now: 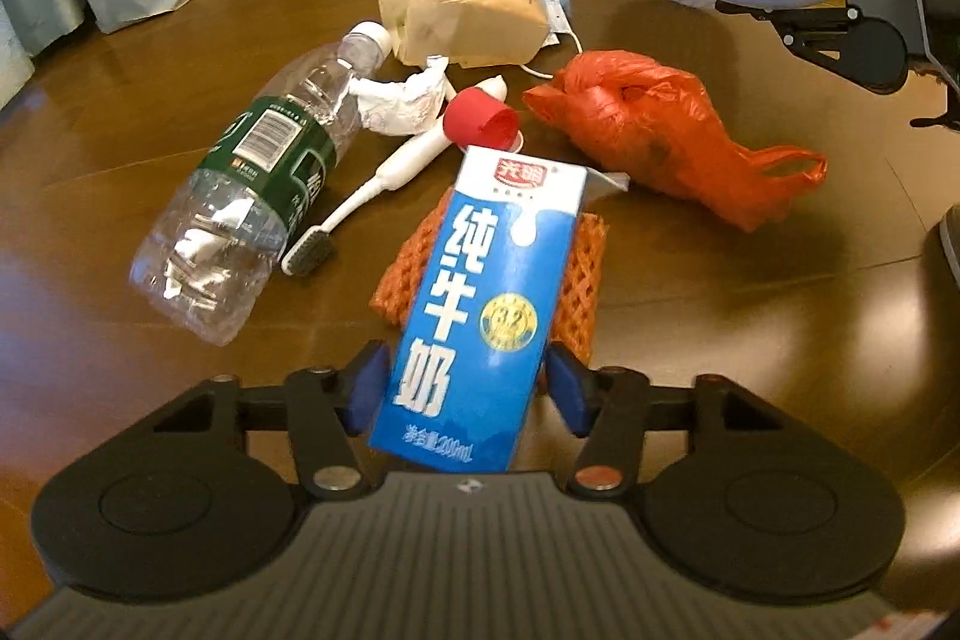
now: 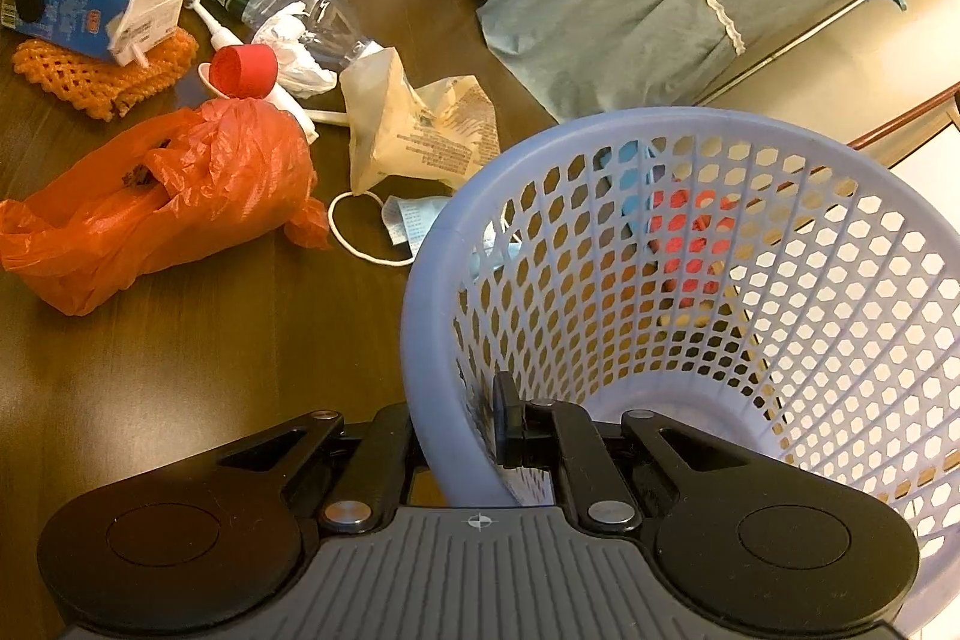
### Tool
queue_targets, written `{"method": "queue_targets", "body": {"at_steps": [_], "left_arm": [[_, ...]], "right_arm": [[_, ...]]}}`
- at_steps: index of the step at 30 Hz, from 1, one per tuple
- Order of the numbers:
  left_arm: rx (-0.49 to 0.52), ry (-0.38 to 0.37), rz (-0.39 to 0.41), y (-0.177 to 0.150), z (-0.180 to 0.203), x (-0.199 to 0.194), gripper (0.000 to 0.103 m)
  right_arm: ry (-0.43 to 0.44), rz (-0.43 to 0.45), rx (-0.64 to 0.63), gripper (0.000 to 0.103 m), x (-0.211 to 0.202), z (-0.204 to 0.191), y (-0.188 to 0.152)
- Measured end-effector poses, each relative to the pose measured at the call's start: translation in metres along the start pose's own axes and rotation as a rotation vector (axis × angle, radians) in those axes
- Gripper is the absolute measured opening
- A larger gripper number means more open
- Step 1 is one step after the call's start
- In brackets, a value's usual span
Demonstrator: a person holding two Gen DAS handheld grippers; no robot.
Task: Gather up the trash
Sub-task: 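Grasp the blue milk carton with the left gripper while the right holds the basket, then carry the milk carton into the basket and open the left gripper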
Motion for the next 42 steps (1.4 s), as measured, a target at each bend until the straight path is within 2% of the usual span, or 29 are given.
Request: {"method": "queue_targets", "body": {"at_steps": [11,19,27,36,39,40,42], "left_arm": [[-0.112,-0.025,0.069,0.019,0.002,-0.021,0.046],[-0.141,-0.045,0.134,0.059,0.006,-0.038,0.046],[-0.065,-0.104,0.205,0.133,0.028,-0.044,0.046],[0.057,-0.215,0.253,0.207,0.083,-0.025,0.047],[0.030,-0.262,0.274,0.226,0.101,-0.013,0.052],[0.023,-0.278,0.284,0.230,0.106,-0.011,0.068],[0.015,-0.294,0.309,0.233,0.111,-0.011,0.072]], "right_arm": [[0.000,-0.003,0.010,0.004,0.002,0.002,0.001],[-0.002,-0.003,0.020,0.004,0.003,0.004,0.003],[-0.005,-0.002,0.035,0.004,0.003,0.004,0.004],[-0.010,0.003,0.058,0.004,0.005,0.006,0.005],[-0.010,0.004,0.062,0.004,0.006,0.006,0.005],[-0.010,0.003,0.065,0.004,0.006,0.006,0.006],[-0.008,0.002,0.070,0.004,0.006,0.006,0.005]]}}
Point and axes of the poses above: each gripper's, at about its wrist camera, not at the fingertips, and x roughly the way its jaws point, z to its right, y to its top, the point moved 1 cm from there along x, roughly the way its jaws point, and after that the axes turned 6 degrees about -x, right-handed, at the moved point
